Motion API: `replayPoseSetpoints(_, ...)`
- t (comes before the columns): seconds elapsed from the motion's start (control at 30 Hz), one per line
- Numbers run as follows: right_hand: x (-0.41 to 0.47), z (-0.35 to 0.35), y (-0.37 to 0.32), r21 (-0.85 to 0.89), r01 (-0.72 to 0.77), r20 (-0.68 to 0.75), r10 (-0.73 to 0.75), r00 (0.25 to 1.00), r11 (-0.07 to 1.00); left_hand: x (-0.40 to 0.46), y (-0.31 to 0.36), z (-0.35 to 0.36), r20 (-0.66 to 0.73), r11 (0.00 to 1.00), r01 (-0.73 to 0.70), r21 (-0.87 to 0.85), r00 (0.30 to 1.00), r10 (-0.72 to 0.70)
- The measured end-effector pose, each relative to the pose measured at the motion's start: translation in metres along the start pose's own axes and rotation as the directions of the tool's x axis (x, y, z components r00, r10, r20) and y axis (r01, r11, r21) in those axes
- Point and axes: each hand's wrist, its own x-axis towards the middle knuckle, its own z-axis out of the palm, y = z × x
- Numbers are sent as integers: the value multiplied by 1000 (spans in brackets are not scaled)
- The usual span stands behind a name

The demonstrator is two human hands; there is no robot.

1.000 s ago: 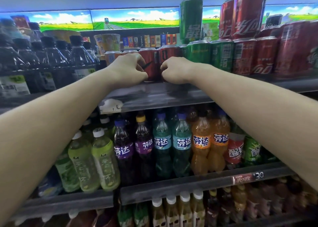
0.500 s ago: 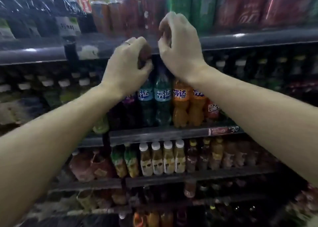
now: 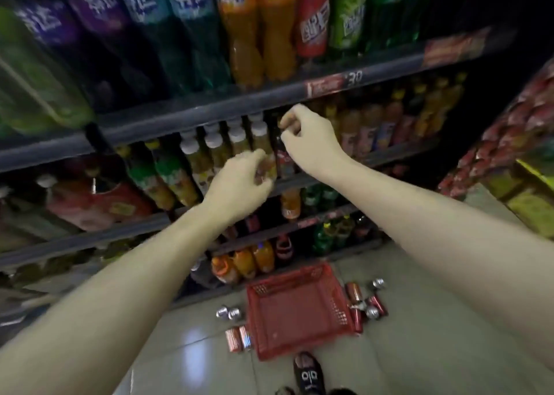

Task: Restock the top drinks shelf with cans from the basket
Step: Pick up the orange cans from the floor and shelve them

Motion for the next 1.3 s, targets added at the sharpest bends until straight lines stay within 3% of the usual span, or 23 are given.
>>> replayPoseSetpoints(0.2, -60, 2, 107, 14, -356, 2, 356, 935, 935, -26, 9, 101, 242, 992, 82, -98, 969, -56)
replayPoseSetpoints(0.33, -97, -9, 180, 22, -500, -61, 500, 864, 866, -34, 33, 163, 365, 988, 101, -118, 929, -52)
replayPoseSetpoints(0.53, -150, -21, 294, 54, -661, -39, 663, 747, 748, -23, 91, 275, 512, 972, 177, -152, 856, -75)
replayPoseSetpoints(0.8, -217, -12, 512, 71, -813, 67, 811, 582, 578, -9, 141, 478, 653, 878, 456, -148, 712, -259)
replayPoseSetpoints(1.0, -262, 42, 675, 31, -868, 137, 858, 495, 495, -21, 120, 642, 730, 676, 702, -222, 579, -362)
replayPoseSetpoints(1.13, -281, 113, 790, 23, -901, 185, 884, 430, 433, -32, 65, 792, 742, 527, 805, -272, 524, -417)
replayPoseSetpoints(1.23, -300, 173, 882, 0, -912, 216, 891, 400, 410, -39, 42, 881, 778, 570, 805, -163, 460, -428)
replayPoseSetpoints(1.3, -310, 207, 936, -17, -914, 248, 887, 390, 406, -51, 23, 940, 722, 641, 763, -85, 491, -488)
